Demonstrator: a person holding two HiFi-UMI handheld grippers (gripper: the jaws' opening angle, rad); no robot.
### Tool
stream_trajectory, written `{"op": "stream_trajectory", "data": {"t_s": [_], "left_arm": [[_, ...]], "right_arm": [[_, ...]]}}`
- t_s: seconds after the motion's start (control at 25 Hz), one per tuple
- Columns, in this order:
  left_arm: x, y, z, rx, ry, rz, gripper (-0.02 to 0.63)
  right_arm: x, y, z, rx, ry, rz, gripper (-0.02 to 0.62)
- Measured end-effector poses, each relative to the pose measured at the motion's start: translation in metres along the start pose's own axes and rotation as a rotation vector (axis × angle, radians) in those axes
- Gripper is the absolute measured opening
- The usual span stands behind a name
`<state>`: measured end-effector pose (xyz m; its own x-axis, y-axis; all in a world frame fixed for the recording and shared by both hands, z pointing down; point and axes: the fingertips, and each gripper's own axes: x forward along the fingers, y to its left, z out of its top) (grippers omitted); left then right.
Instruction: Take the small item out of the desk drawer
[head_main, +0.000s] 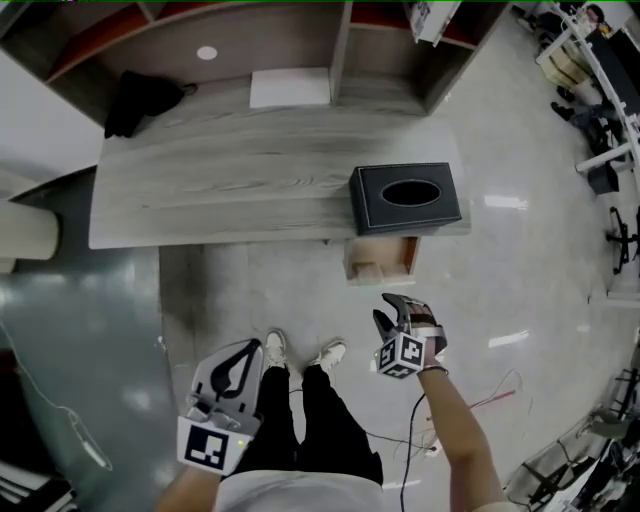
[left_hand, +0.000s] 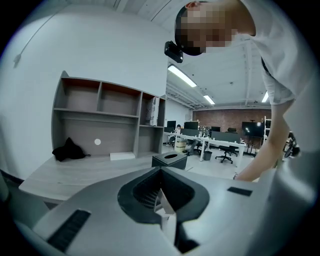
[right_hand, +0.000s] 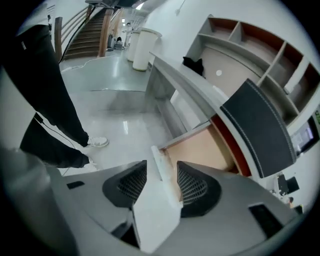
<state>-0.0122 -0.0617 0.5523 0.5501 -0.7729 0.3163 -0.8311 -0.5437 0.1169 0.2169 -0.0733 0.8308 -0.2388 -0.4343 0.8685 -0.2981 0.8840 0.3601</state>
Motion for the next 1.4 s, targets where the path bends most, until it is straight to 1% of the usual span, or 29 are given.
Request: {"op": "stream_trajectory", "data": {"t_s": [0.16, 0.32, 0.6, 0.76, 0.8, 0.92, 0.96, 1.04, 1.12, 1.24, 1.4], "left_arm": [[-0.009, 0.010, -0.030, -0.036, 0.045, 0.041, 0.017], [-0.016, 0.022, -0.056, -0.066, 0.078, 0.088, 0.017], [-0.023, 0.023, -0.074, -0.100, 0.074, 0.129, 0.017], [-0.031, 0.026, -0.081, -0.110, 0.089, 0.151, 0.017], [-0.033, 0.027, -0.083, -0.112, 0.092, 0.154, 0.017], [-0.036, 0.027, -0.088, -0.119, 0.101, 0.158, 0.017], [-0.037, 0.027, -0.088, -0.121, 0.101, 0.158, 0.017], [-0.037, 0.027, -0.088, -0.125, 0.095, 0.158, 0.017], [-0.036, 0.028, -0.087, -0.128, 0.093, 0.157, 0.017], [-0.034, 0.029, -0.085, -0.131, 0.084, 0.155, 0.017], [-0.033, 0.027, -0.083, -0.129, 0.081, 0.138, 0.017]], "right_arm": [[0.042, 0.004, -0.012, -0.046, 0.054, 0.060, 0.227], [0.072, 0.004, -0.016, -0.124, 0.085, 0.104, 0.247], [0.112, 0.012, -0.027, -0.241, 0.146, 0.176, 0.256], [0.118, 0.013, -0.026, -0.271, 0.154, 0.205, 0.256], [0.118, 0.012, -0.026, -0.276, 0.154, 0.209, 0.248], [0.117, 0.017, -0.025, -0.299, 0.158, 0.233, 0.173], [0.116, 0.017, -0.024, -0.310, 0.159, 0.233, 0.149], [0.115, 0.015, -0.023, -0.323, 0.161, 0.222, 0.120], [0.113, 0.014, -0.023, -0.320, 0.164, 0.224, 0.101], [0.109, 0.014, -0.022, -0.320, 0.163, 0.227, 0.091], [0.103, 0.013, -0.025, -0.305, 0.166, 0.207, 0.075]]}}
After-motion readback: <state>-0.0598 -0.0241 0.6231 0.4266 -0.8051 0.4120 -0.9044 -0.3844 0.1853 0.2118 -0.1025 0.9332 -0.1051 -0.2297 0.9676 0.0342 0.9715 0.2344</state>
